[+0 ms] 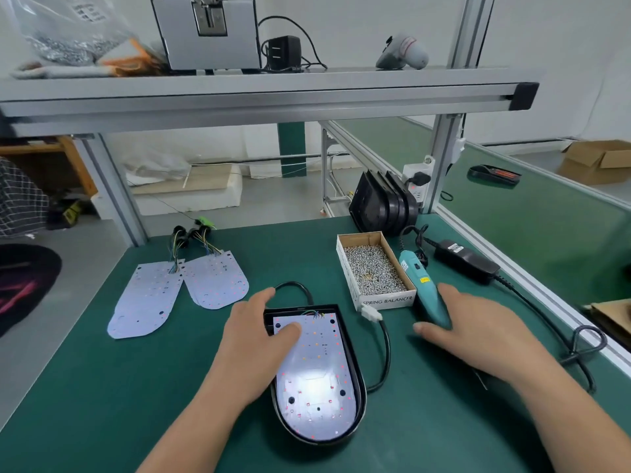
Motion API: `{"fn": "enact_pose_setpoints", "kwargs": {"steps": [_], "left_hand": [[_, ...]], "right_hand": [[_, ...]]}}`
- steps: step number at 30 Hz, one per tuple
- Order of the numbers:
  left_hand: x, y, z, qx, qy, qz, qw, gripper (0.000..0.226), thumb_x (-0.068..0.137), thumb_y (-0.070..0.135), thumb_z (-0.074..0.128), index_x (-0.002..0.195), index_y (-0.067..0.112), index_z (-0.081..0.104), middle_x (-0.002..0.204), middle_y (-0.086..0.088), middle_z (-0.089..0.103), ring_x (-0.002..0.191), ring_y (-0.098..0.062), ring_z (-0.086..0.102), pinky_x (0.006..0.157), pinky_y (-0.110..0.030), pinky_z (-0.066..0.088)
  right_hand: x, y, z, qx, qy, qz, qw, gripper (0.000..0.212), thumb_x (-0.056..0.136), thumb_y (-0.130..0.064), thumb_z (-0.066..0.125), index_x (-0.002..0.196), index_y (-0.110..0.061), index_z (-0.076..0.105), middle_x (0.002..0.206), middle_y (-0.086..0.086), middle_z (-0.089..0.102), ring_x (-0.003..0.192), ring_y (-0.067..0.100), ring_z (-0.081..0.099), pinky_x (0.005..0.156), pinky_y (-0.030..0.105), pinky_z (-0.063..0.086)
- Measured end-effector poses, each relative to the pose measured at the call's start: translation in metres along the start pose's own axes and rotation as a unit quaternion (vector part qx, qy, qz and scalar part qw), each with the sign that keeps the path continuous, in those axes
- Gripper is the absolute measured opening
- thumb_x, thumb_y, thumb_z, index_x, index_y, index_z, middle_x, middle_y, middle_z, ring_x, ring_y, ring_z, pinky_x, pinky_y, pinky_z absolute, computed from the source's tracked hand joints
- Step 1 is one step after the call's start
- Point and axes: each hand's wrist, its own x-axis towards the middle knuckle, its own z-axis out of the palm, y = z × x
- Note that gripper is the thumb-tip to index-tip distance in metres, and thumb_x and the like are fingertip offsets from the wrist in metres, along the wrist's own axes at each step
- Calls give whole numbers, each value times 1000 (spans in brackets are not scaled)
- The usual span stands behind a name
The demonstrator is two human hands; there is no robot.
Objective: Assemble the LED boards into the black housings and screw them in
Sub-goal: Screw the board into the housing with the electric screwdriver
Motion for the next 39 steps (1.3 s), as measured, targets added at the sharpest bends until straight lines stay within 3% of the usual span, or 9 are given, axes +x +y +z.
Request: {"fn": "enact_pose_setpoints", "kwargs": {"steps": [2, 3, 5, 9, 13, 18, 23, 26, 39], "left_hand": [[0, 3, -4, -18, 6, 8, 1000, 48, 79, 44, 69, 126, 51, 60, 110, 9, 68, 101, -13, 66, 95, -42, 57], [1, 3, -5, -30, 10, 16, 999, 41, 81, 42, 71, 121, 45, 63, 105, 7, 69, 96, -11, 67, 90, -35, 57], [1, 4, -6, -27, 39, 20, 999, 36, 90, 36, 76, 124, 37, 63, 108, 12, 66, 98, 4, 62, 83, -17, 47], [6, 22, -6, 57, 89, 103, 989, 30, 95, 37, 70, 125, 37, 66, 113, 23, 59, 106, 9, 56, 83, -14, 41], [36, 69, 10, 216, 7, 214, 953, 18, 100, 34, 63, 114, 33, 74, 105, 16, 65, 105, -9, 57, 90, -27, 47], [91, 116, 72, 368, -128, 264, 882, 21, 101, 25, 59, 111, 27, 78, 112, 4, 76, 110, -22, 67, 91, -40, 57], [123, 118, 113, 413, -213, 245, 851, 24, 99, 33, 64, 118, 38, 77, 123, 11, 74, 118, -20, 64, 87, -35, 54], [132, 114, 119, 411, -218, 251, 849, 18, 95, 31, 66, 107, 36, 79, 113, 12, 75, 111, -19, 66, 78, -32, 50], [139, 103, 118, 319, -184, 224, 902, 9, 95, 31, 76, 103, 32, 81, 106, 11, 78, 101, -13, 66, 74, -29, 45]], "right_hand": [[1, -3, 1, 45, 7, 11, 999, 45, 83, -74, 55, 95, -31, 43, 74, -11, 60, 66, 9, 57, 55, 34, 40], [2, -2, 1, 83, 1, 21, 996, 39, 84, -66, 60, 95, -31, 47, 74, -9, 62, 67, 10, 59, 56, 33, 42], [3, 4, -2, 180, -14, 37, 983, 29, 84, -57, 67, 95, -31, 57, 76, -7, 66, 69, 10, 63, 62, 33, 50], [4, 10, -5, 422, -18, 48, 905, 29, 73, -52, 71, 84, -26, 67, 69, -2, 67, 55, 15, 59, 55, 33, 44], [7, 11, -5, 574, -21, 44, 817, 21, 75, -41, 73, 78, -20, 71, 63, 1, 60, 52, 20, 50, 47, 26, 35], [8, 10, -5, 639, -12, 35, 769, 25, 75, -37, 74, 78, -12, 68, 71, 7, 61, 57, 22, 50, 53, 30, 33], [10, 11, -4, 649, -13, 29, 760, 38, 72, -40, 76, 82, -5, 67, 75, 13, 59, 66, 26, 49, 64, 44, 33], [11, 12, -2, 651, -12, 25, 759, 37, 71, -42, 76, 81, -7, 68, 74, 12, 58, 66, 27, 47, 61, 39, 33], [11, 12, -1, 641, -15, 14, 767, 30, 77, -35, 71, 81, -5, 64, 68, 11, 53, 56, 22, 45, 46, 23, 31]]}}
